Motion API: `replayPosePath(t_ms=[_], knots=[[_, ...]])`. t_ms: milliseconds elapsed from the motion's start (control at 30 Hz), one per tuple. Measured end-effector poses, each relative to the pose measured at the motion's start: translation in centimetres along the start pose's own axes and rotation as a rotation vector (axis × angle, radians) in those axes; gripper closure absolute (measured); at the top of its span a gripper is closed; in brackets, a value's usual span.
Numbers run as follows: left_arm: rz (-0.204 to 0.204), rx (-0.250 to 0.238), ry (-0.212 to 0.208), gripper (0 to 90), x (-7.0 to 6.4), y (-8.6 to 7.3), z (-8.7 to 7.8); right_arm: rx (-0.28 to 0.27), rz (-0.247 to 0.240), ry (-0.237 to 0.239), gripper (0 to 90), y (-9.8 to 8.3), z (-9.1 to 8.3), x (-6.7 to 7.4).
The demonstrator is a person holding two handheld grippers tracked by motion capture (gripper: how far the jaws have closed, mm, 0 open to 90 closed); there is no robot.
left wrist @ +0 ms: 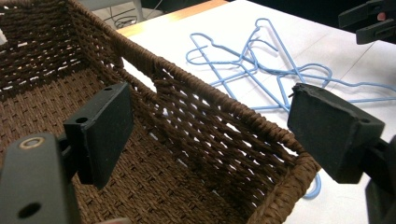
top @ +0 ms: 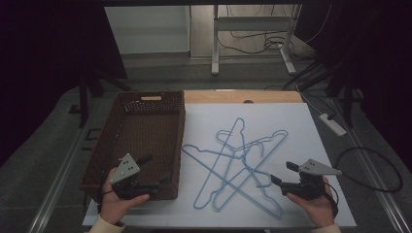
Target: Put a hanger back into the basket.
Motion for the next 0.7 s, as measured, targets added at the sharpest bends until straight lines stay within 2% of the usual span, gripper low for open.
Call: replayPosePath(t_ms=[267,400,533,700], knots=[[0.009,0.005,0.003,15.6,-0.3,0.0,0.1,-0.006,-0.004,-0.002,22.4,0.5,0.2,0.0],[0.012,-0.010,0.003,15.8,-0.5,0.3,-0.2,-0.003,-0.013,0.002,22.9,0.9,0.2,0.3],[0.026,-0.005,0.000,16.1,-0.6,0.2,-0.2,-0.006,-0.007,0.006,23.3,1.5,0.2,0.6],[0.026,0.004,-0.007,16.3,-0.5,0.1,0.2,0.031,-0.037,0.028,25.7,3.1,1.3,1.2]])
Point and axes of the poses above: each handheld gripper's, and its own axes: z roughly forward along the jaws, y roughly out of its top, x roughly to its left, the point moved 6 cm from there along z, roughly forward along the jaws
